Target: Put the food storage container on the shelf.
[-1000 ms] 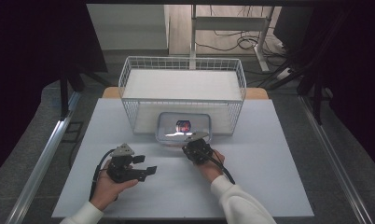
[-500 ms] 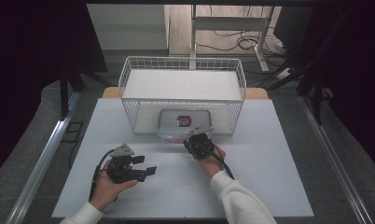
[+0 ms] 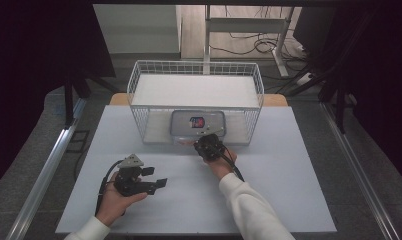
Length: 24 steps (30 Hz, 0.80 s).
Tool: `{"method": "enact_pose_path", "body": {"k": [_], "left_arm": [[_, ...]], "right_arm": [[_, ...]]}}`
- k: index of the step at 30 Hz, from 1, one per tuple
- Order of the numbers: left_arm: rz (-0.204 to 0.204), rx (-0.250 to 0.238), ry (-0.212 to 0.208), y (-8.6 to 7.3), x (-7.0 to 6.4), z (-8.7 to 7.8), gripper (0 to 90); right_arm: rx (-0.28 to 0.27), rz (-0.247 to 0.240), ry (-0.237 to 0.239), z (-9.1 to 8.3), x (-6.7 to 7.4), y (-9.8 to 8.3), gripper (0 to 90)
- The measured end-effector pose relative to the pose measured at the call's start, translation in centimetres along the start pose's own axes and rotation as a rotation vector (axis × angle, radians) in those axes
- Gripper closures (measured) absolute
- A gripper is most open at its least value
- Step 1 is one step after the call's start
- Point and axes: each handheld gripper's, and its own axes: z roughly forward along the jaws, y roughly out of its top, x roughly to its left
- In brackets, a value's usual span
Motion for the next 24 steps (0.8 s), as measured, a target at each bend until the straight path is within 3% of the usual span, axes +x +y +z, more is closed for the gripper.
{"method": "enact_pose_path", "body": {"k": [11,24], "left_arm": [[0.000,0.003,-0.004,0.0,0.1,-0.1,29.6],[-0.004,0.005,-0.003,-0.1,0.2,0.0,29.6]], "right_arm": [[0.007,0.047,-0.043,1.2,-1.3,1.2,89.0],[0.003,0.062,-0.048,1.4,-1.7,1.5,88.9]]}}
